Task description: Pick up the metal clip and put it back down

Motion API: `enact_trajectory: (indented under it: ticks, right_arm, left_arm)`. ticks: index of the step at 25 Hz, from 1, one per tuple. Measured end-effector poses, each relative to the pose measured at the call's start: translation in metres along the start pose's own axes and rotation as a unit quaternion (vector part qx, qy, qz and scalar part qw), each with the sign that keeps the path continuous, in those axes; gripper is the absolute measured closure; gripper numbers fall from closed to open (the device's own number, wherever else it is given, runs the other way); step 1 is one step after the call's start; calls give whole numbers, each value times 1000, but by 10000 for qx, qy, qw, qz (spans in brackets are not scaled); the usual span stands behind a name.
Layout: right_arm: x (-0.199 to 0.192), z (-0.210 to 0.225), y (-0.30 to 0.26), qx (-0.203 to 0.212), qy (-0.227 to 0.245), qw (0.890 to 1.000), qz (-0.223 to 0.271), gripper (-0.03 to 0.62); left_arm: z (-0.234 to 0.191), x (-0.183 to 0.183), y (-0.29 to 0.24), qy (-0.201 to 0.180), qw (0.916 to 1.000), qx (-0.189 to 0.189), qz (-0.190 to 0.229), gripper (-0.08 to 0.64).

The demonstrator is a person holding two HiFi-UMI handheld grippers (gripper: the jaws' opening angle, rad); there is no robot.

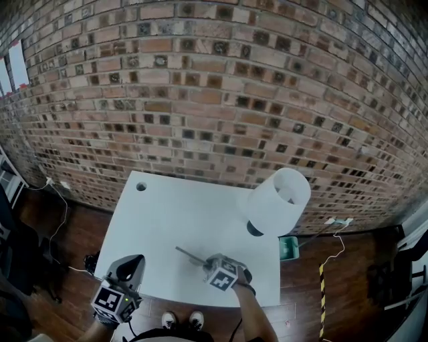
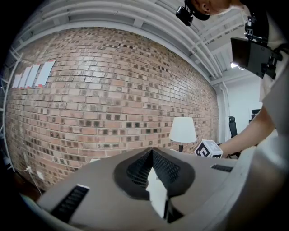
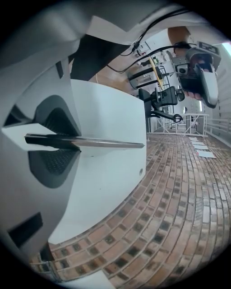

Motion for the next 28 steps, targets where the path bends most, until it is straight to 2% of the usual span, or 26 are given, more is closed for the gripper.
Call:
enact_trajectory:
  ticks: [4, 7, 13, 15, 17, 20, 23, 28]
  right_arm:
    - [9, 7, 20, -236, -102, 9996, 116, 505]
    - [14, 13, 39, -366, -357, 9983, 263, 505]
    - [34, 20, 88, -687, -914, 9889, 954, 506]
    - [39, 23, 101, -795, -1065, 9842, 1169, 506]
    - [43, 26, 112, -906, -1224, 9783, 1409, 506]
    - [44, 31, 124, -1021, -1512, 9669, 1785, 506]
    - [43, 34, 138, -1150, -1791, 9531, 2153, 506]
    - [50, 32, 173, -1292, -2025, 9292, 2808, 508]
  left_arm:
    - [-7, -1, -1, -122, 9998, -32, 134, 538]
    - [-7, 2, -2, -61, 9999, -34, 151, 538]
    - [-10, 1, -6, -240, 9993, -87, 291, 538]
    - [-6, 9, -7, -178, 9993, -137, 300, 538]
    - [0, 16, -8, -84, 9995, -205, 241, 538]
    - [0, 18, -9, -170, 9991, -209, 338, 538]
    - [-4, 18, -8, -289, 9982, -158, 510, 538]
    - [-1, 30, -5, -308, 9978, -168, 568, 538]
Point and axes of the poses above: the fingertips, and each gripper's own axes: y backward along the fingers, z to its right, x out of its top, the point moved 7 cm from there along y, backward along the fingers
